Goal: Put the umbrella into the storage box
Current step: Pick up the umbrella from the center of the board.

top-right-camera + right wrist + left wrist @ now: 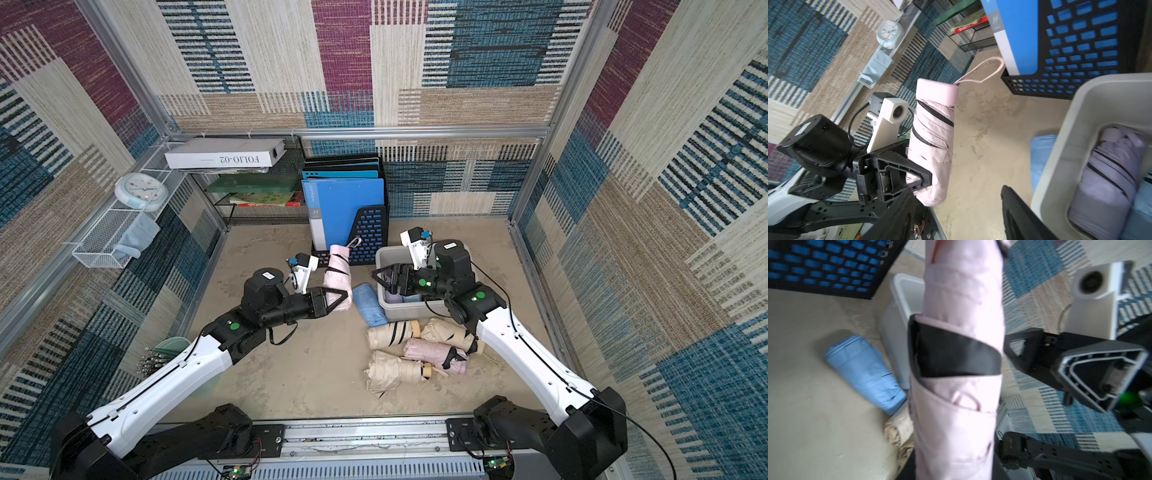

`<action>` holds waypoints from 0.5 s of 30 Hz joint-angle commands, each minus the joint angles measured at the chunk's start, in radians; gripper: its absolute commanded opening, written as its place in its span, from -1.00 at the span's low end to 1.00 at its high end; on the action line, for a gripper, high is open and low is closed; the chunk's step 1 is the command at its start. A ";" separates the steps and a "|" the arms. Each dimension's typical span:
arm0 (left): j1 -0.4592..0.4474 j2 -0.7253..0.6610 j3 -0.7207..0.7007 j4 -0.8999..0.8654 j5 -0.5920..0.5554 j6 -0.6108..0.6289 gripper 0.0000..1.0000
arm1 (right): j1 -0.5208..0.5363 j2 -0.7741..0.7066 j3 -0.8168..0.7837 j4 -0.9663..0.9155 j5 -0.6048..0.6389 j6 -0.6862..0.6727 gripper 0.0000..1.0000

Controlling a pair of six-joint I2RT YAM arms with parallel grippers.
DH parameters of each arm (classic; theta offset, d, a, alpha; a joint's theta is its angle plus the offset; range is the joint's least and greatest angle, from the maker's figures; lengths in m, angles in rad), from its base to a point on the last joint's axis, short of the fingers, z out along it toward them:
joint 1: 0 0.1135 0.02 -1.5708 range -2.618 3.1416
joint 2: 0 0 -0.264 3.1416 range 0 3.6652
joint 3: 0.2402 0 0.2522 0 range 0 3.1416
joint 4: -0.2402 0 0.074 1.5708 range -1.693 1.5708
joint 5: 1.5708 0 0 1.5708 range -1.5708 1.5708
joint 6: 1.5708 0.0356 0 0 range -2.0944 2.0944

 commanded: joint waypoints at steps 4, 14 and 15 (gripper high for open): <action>-0.066 0.050 0.068 0.321 0.253 -0.048 -1.00 | 0.009 0.009 0.010 0.192 -0.239 0.038 0.48; -0.148 0.101 0.134 0.402 0.330 -0.062 -1.00 | 0.015 -0.055 -0.024 0.370 -0.298 0.102 0.16; -0.149 0.099 0.132 0.404 0.325 -0.061 -1.00 | 0.014 -0.062 -0.026 0.374 -0.293 0.104 0.11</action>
